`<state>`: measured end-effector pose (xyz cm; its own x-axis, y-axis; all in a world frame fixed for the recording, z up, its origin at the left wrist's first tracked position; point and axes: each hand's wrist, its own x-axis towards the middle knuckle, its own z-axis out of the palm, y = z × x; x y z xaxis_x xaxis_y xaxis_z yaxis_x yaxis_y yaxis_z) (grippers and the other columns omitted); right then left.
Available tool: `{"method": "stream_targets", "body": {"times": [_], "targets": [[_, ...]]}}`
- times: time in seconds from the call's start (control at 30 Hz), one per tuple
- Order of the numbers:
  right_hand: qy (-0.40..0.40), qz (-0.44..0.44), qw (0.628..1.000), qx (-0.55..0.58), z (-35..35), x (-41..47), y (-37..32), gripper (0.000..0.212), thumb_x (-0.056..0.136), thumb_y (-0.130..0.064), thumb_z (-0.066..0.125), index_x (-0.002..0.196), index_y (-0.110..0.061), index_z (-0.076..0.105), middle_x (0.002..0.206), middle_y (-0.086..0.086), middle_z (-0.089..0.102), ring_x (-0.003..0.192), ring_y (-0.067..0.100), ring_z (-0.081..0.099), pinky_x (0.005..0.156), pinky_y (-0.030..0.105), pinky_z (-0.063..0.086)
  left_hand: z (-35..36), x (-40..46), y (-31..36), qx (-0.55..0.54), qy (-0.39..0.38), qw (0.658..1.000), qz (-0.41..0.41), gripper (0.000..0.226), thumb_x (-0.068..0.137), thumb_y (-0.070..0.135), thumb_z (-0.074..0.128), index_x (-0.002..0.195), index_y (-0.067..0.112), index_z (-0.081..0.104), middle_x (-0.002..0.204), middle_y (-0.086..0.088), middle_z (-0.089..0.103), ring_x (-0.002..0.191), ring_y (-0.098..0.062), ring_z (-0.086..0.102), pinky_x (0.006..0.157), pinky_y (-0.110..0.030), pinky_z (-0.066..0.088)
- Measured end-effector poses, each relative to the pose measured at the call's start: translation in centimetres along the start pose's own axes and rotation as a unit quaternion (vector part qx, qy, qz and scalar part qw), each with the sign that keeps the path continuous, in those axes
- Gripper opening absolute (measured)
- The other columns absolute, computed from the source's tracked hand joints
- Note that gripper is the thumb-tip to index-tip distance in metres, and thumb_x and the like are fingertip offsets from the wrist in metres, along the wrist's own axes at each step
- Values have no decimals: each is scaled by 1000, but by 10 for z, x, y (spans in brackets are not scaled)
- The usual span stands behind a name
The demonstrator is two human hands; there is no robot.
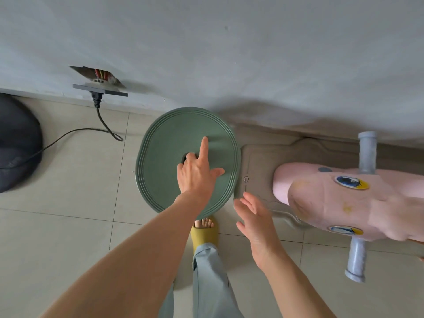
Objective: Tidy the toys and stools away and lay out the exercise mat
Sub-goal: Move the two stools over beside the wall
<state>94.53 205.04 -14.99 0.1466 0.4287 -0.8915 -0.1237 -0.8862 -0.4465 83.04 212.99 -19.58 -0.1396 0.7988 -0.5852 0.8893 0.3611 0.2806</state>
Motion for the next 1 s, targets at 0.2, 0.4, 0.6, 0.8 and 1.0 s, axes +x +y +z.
{"method": "stream_targets", "body": {"times": [0.2,0.4,0.6,0.8,1.0], "targets": [[10,69,998,8,15,26,11,45,94,-18,52,136,-12,40,138,8,46,113,18,49,99,35,40,12,22,-12,-25,-23,999,-14,83,87,43,58,149,31,5,121,-16,50,107,-35,53,96,-39,36],[5,119,993,26,43,44,14,52,94,-16,53,142,-11,32,139,8,44,112,22,52,93,34,43,17,32,-31,-60,-127,990,12,83,89,27,55,148,36,-4,126,-15,45,110,-35,52,88,-40,42],[37,137,990,16,57,62,12,56,91,-15,57,140,-9,31,139,18,42,125,37,46,99,48,42,17,46,-47,-136,-191,972,27,90,84,25,58,148,36,-3,120,-18,50,108,-34,53,92,-40,44],[55,167,979,103,56,72,21,63,90,-13,58,143,-20,26,140,8,42,124,30,45,89,40,42,10,37,-77,-98,111,989,3,56,85,6,50,138,21,41,122,-11,50,109,-31,50,79,-40,42],[24,120,988,92,53,85,15,73,88,-12,60,146,-35,21,144,-3,40,116,24,45,102,55,29,2,57,-105,-248,-33,937,-244,85,79,19,62,146,32,11,139,-11,28,126,-35,33,101,-51,38]]}}
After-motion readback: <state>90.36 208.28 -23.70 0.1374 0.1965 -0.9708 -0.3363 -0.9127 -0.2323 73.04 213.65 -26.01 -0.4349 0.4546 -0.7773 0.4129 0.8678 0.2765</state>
